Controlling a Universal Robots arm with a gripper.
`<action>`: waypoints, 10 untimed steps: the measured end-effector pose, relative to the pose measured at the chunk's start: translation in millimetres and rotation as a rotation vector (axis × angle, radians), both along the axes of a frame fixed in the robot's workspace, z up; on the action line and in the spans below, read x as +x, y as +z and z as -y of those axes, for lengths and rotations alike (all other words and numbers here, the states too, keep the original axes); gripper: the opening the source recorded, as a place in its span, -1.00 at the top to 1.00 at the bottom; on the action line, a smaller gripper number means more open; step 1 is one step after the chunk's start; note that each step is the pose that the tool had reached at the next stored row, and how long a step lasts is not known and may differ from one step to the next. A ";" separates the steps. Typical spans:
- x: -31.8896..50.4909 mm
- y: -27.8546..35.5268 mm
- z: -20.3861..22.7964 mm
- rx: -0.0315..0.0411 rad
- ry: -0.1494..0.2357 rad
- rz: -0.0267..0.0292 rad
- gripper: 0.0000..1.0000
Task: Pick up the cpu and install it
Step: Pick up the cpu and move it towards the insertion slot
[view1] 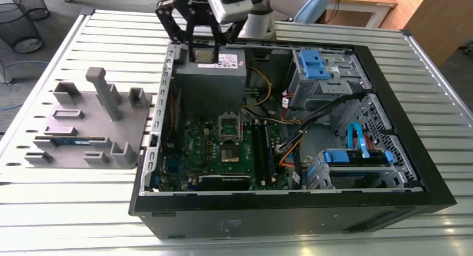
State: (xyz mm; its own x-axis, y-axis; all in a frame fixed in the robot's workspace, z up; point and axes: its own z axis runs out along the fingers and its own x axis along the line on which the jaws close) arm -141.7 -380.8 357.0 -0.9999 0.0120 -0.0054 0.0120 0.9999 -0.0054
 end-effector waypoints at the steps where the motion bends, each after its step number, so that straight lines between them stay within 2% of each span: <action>1: 3.8 0.0 -0.1 -0.0001 0.000 0.0000 0.06; 10: 37.9 -0.8 -1.6 -0.0001 0.000 0.0000 0.06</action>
State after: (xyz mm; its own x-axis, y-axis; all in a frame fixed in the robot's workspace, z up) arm -103.9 -379.2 356.2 -0.9999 0.0118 -0.0054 0.0119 0.9999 -0.0054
